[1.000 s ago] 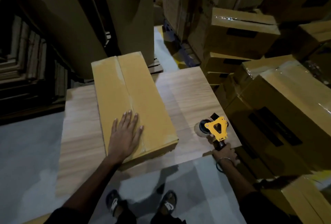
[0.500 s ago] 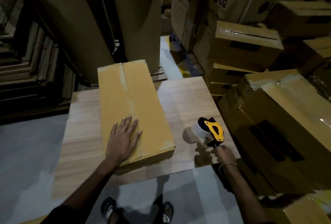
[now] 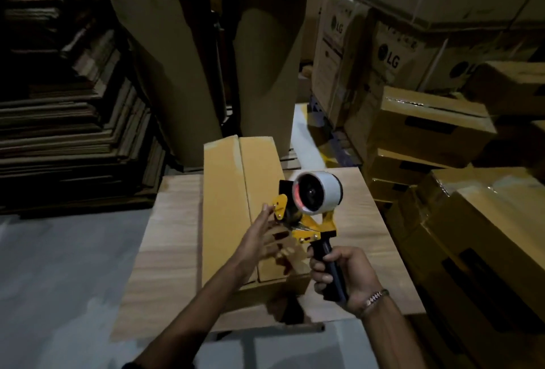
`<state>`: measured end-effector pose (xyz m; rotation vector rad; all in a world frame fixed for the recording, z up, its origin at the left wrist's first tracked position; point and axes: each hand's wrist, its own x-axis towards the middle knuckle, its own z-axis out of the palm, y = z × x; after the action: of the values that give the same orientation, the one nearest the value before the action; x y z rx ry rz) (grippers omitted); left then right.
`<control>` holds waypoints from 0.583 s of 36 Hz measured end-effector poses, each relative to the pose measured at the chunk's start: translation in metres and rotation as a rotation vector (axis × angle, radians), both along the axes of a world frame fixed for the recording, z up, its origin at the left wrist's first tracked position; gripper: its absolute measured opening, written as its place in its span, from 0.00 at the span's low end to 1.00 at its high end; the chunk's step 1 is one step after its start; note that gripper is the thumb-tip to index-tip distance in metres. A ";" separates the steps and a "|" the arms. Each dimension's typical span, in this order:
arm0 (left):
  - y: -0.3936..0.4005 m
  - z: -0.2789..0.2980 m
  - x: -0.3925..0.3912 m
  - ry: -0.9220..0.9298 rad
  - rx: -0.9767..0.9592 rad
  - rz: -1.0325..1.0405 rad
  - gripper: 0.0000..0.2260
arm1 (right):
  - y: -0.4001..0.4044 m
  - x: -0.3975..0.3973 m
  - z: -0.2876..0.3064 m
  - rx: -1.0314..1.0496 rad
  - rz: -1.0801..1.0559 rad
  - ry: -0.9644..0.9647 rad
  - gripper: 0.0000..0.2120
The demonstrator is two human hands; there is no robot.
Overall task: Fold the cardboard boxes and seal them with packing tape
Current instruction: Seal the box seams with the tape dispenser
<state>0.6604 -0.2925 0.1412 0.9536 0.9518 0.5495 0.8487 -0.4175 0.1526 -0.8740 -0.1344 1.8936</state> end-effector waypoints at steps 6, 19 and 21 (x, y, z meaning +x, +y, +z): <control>0.003 0.017 -0.015 -0.131 -0.084 0.148 0.25 | 0.015 -0.027 0.000 0.049 0.068 0.086 0.16; 0.019 -0.002 -0.069 -0.210 -0.504 0.244 0.26 | 0.017 -0.029 -0.020 0.071 0.057 0.250 0.17; 0.022 -0.003 -0.071 -0.240 -0.609 0.226 0.33 | 0.014 -0.028 -0.023 0.066 0.053 0.244 0.17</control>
<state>0.5892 -0.2709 0.1387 0.2296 0.9342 0.5056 0.8206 -0.4032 0.1301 -0.5947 -0.0715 2.0176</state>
